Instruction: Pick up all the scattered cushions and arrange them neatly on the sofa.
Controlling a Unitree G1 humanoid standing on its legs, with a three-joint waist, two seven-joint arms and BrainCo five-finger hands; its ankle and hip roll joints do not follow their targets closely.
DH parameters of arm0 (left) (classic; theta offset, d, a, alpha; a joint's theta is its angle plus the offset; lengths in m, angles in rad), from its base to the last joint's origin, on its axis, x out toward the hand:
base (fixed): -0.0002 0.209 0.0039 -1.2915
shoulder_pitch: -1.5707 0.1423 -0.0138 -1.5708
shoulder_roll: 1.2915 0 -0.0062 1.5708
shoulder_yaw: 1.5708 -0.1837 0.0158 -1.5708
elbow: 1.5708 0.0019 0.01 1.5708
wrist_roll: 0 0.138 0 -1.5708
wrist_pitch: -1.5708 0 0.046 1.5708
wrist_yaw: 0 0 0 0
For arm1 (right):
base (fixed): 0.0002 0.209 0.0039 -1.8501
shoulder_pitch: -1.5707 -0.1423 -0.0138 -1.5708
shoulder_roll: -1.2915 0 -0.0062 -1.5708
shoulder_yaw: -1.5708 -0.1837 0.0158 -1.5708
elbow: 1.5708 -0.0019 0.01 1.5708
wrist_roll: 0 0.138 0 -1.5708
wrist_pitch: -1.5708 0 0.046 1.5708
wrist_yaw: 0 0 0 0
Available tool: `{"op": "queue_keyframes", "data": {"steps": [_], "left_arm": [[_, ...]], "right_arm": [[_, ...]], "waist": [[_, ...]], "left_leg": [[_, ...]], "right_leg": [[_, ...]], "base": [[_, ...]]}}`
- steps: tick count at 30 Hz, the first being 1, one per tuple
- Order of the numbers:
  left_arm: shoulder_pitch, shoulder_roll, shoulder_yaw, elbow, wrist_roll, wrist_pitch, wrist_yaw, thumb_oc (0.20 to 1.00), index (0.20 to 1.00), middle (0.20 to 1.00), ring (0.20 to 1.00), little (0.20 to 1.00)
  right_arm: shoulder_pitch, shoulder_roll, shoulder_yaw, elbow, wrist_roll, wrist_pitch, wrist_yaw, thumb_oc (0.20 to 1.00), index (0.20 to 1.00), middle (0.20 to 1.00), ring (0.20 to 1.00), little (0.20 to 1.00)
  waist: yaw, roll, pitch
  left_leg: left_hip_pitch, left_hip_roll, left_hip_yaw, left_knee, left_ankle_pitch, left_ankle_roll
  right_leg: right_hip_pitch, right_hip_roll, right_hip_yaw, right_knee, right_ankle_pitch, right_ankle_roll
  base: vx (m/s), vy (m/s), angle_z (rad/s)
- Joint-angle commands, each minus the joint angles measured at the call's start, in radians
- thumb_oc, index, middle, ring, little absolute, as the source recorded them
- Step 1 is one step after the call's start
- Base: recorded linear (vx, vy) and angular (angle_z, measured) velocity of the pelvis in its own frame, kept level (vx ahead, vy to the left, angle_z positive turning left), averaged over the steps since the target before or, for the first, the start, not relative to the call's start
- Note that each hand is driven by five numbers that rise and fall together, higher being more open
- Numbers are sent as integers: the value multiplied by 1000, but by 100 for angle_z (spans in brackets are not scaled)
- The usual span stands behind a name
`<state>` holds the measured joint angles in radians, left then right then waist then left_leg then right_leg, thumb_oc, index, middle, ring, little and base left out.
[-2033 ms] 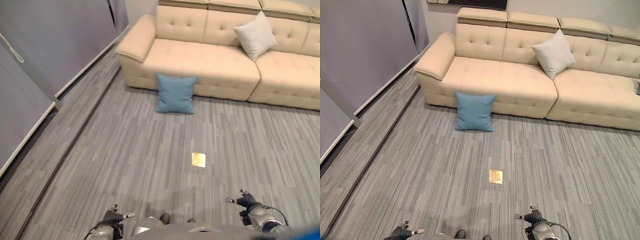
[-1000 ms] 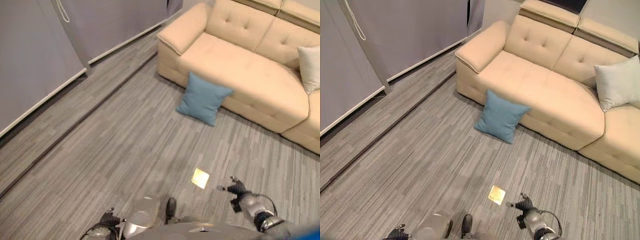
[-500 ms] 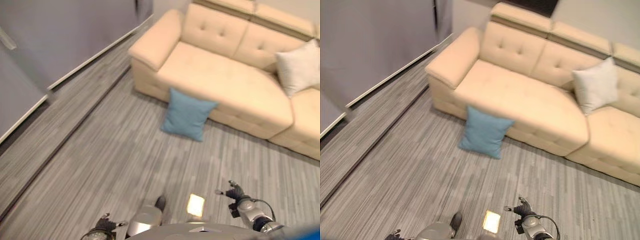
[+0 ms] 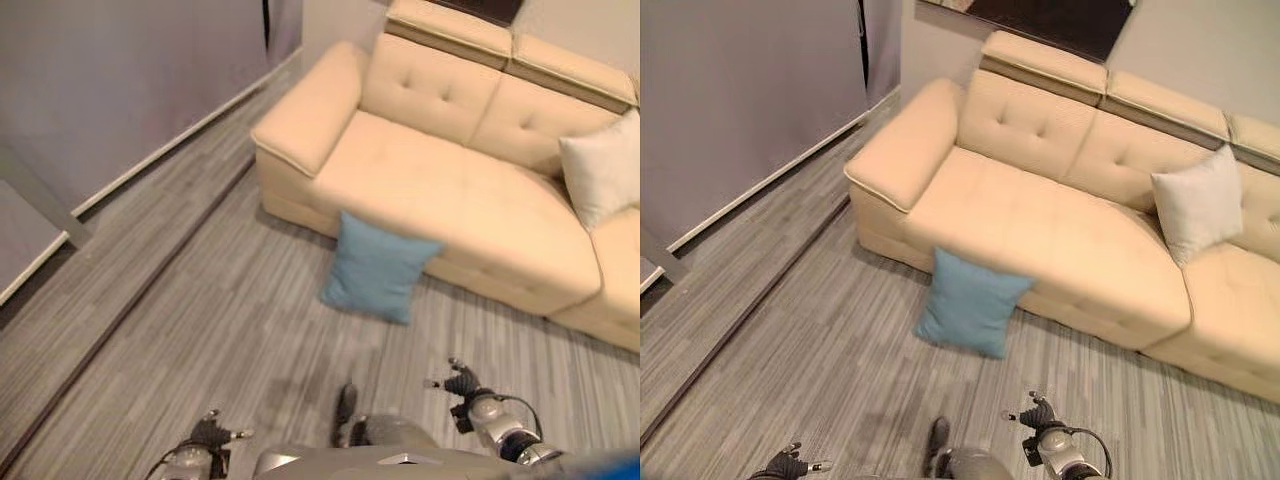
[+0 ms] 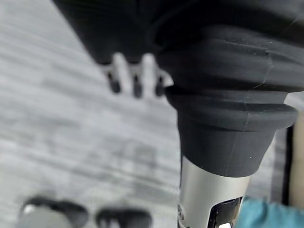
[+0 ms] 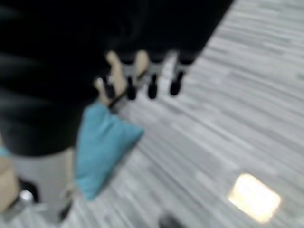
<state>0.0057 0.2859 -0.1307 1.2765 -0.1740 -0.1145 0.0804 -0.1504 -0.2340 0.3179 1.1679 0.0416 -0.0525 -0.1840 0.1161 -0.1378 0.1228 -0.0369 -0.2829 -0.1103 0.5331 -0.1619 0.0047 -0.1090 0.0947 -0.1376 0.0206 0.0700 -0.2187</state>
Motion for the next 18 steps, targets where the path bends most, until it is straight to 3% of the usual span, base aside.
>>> {"op": "queue_keyframes", "data": {"steps": [1,2,3,5,6,7,8,9,11,12,14,16,18], "left_arm": [[-51,34,-23,-20,25,-10,-3,1000,1000,1000,1000,1000],[-53,33,-25,-18,23,-9,-3,1000,1000,1000,1000,1000],[-50,25,-26,-12,19,-7,-6,1000,1000,1000,1000,1000],[-42,17,-26,-5,20,-9,-7,1000,1000,1000,1000,1000],[-42,17,-26,-5,20,-9,-7,1000,1000,1000,1000,1000],[-39,14,-25,-2,22,-7,-9,1000,1000,1000,1000,1000],[-34,9,-21,6,28,-6,-10,1000,1000,1000,1000,1000],[-33,8,-22,8,29,-6,-11,1000,1000,1000,1000,1000],[-30,7,-21,10,32,-6,-13,1000,1000,1000,1000,1000],[-13,8,-13,21,41,-2,-16,1000,1000,1000,1000,1000],[-7,9,-12,20,42,-2,-17,1000,1000,1000,1000,1000],[-3,12,-11,17,32,-3,-20,1000,1000,1000,1000,1000],[1,22,-4,9,23,-2,-21,1000,1000,1000,1000,1000]], "right_arm": [[-59,-29,4,-37,22,-26,-22,1000,1000,1000,1000,1000],[-62,-31,4,-33,23,-23,-20,1000,1000,1000,1000,1000],[-67,-36,4,-30,27,-24,-21,1000,1000,1000,1000,1000],[-67,-42,-1,-33,25,-28,-21,1000,1000,1000,1000,1000],[-67,-42,0,-34,25,-28,-21,1000,1000,1000,1000,1000],[-66,-42,-2,-33,24,-29,-22,1000,1000,1000,1000,1000],[-66,-45,-3,-28,19,-30,-24,1000,1000,1000,1000,1000],[-66,-45,-3,-27,19,-30,-24,1000,1000,1000,1000,1000],[-66,-45,-2,-24,16,-29,-24,1000,1000,1000,1000,1000],[-63,-39,0,-21,5,-30,-19,1000,1000,1000,1000,1000],[-57,-37,0,-22,2,-30,-17,1000,1000,1000,1000,1000],[-59,-30,0,-23,2,-30,-13,1000,1000,1000,1000,1000],[-93,-18,11,-24,-10,-27,-8,1000,1000,1000,1000,1000]], "waist": [[44,-12,87],[50,-13,93],[60,-12,95],[59,-4,87],[60,-4,89],[63,2,86],[73,26,74],[78,33,75],[86,41,74],[90,47,54],[88,47,48],[97,48,42],[116,59,46]], "left_leg": [[-98,223,-82,22,90,-3],[-140,212,-78,55,82,4],[-174,200,-65,-22,49,13],[-168,192,-55,-151,34,10],[-162,192,-53,-157,35,10],[-159,181,-54,-216,50,6],[-173,151,-70,-322,119,-2],[-176,140,-80,-344,143,-4],[-175,127,-98,-353,154,-5],[-114,125,-149,-410,152,8],[-104,123,-160,-404,153,12],[-87,128,-162,-412,157,18],[-42,149,-141,-430,155,47]], "right_leg": [[77,-112,62,-6,-41,247],[87,-113,67,-10,-47,245],[104,-114,76,-19,-59,247],[116,-109,78,-33,-69,256],[120,-110,79,-34,-70,256],[129,-102,84,-38,-75,256],[153,-75,97,-46,-90,254],[164,-65,107,-46,-95,252],[174,-56,121,-43,-101,251],[177,-45,143,-22,-110,252],[178,-45,145,-9,-119,255],[176,-48,153,49,-136,264],[120,-62,134,221,-116,303]], "base": [[50,-94,30],[164,-59,-21],[195,-14,-54],[184,35,-33],[128,47,4],[181,84,-8],[222,108,-12],[166,90,-17],[134,83,-38],[223,147,-65],[130,101,-54],[107,132,-53],[103,155,-54]]}}
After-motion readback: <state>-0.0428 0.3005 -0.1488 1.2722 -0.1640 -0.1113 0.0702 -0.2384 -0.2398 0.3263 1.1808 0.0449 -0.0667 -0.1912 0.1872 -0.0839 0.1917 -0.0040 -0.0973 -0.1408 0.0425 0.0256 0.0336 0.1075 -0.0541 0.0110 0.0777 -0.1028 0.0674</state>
